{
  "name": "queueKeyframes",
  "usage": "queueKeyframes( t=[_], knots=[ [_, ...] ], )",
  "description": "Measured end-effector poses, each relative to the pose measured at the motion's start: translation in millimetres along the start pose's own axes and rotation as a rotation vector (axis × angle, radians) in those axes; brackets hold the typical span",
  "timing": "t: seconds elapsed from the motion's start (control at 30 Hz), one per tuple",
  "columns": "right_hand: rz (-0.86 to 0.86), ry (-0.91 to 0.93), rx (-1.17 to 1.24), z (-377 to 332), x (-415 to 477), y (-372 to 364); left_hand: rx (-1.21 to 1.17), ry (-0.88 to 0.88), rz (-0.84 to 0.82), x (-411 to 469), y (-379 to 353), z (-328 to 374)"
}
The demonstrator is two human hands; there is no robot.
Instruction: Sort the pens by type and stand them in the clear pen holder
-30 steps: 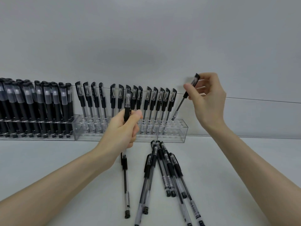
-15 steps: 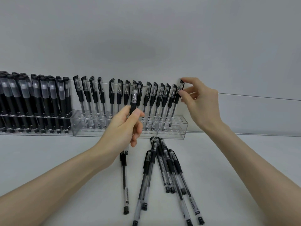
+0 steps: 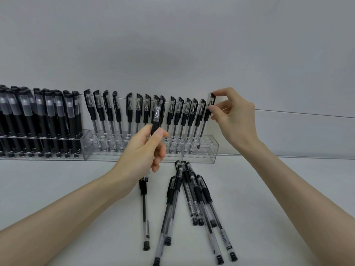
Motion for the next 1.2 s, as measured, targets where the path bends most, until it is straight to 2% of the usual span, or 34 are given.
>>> queueKeyframes(
  t=[0.13, 0.33, 0.4, 0.43, 0.57, 0.63, 0.93, 1.03, 1.2],
  knots=[
    [-0.044, -0.027, -0.019, 4, -3, -5, -0.006, -0.008, 0.002, 0, 0, 0],
    [0.054, -0.013, -0.094, -3, -15, -5, -0.005, 0.004, -0.047, -2, 0, 0],
    [0.091, 0.008, 0.051, -15, -23, -3, -0.001, -0.003, -0.093, -3, -1, 1],
    [0.054, 0.018, 0.169, -23, -28, -4, 0.001, -0.012, -0.115, -4, -3, 2],
    [-0.264, 0.063, 0.527, -49, -45, -14, -0.036, -0.017, -0.203, -6, -12, 4],
    [-0.301, 0.076, 0.592, -53, -48, -16, -0.028, -0.020, -0.229, -8, -15, 5],
    [-0.253, 0.060, 0.642, -54, -46, -16, 0.006, -0.013, -0.269, -9, -18, 5],
    [-0.096, 0.038, 0.647, -48, -37, -5, 0.152, -0.092, -0.188, -7, -15, 3],
    [0.232, 0.055, 0.423, -23, -22, 26, 0.811, -0.312, 0.003, -6, 2, -10]
  ],
)
Point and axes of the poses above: each hand's wrist, its own x-axis towards the middle knuckle, its own y-axis out of the back of the hand, z = x × y, the point moved 1 cm from there along x, towards the middle knuckle, and after that the axes turned 11 degrees about -z, right-handed, at the moved point
